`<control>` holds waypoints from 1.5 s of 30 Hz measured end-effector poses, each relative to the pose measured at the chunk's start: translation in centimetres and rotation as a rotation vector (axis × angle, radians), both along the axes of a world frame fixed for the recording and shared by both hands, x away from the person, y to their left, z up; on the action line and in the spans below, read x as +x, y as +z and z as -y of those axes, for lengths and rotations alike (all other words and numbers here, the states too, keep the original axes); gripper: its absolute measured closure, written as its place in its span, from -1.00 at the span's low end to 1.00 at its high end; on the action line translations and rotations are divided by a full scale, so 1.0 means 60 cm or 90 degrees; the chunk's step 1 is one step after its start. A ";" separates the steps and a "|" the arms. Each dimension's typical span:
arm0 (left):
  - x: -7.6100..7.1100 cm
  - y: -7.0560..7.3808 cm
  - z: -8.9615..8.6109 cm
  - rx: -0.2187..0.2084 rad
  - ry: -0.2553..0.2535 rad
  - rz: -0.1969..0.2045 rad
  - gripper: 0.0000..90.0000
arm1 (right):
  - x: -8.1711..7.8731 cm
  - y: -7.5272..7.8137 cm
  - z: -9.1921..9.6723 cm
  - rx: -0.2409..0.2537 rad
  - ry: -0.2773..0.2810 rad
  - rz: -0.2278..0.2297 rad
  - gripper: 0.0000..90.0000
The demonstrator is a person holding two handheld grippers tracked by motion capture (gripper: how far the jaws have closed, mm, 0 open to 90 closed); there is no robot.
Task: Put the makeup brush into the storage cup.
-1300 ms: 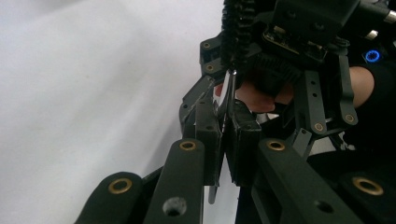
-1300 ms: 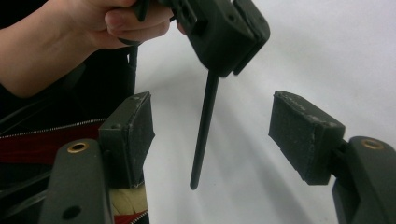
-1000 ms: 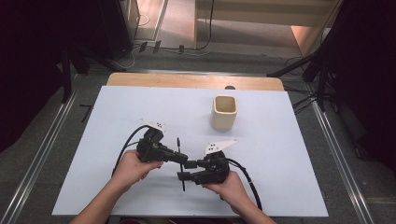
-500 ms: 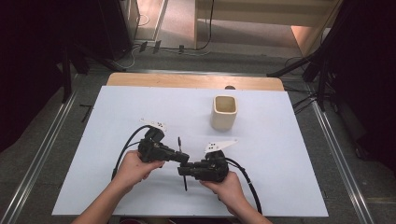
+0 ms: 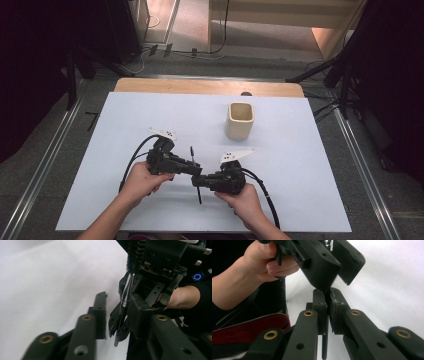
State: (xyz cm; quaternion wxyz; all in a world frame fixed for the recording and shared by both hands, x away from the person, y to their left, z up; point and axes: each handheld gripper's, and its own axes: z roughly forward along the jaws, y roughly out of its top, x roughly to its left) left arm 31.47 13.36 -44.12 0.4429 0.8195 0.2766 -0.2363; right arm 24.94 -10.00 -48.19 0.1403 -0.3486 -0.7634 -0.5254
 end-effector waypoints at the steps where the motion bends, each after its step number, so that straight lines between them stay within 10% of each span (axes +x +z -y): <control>1: 0.001 0.001 -0.002 -0.005 0.002 0.001 0.31 | 0.001 0.000 0.001 -0.002 -0.001 0.003 0.91; 5: -0.002 0.005 -0.006 -0.004 0.019 0.028 0.05 | 0.004 0.001 0.005 -0.003 -0.008 0.002 0.91; 21: 0.000 0.015 -0.028 -0.005 0.047 0.050 0.04 | 0.015 -0.002 0.021 -0.030 -0.027 0.008 0.91; 45: -0.025 0.009 -0.033 0.072 0.023 0.172 0.04 | 0.026 0.000 0.047 -0.046 -0.059 0.009 0.91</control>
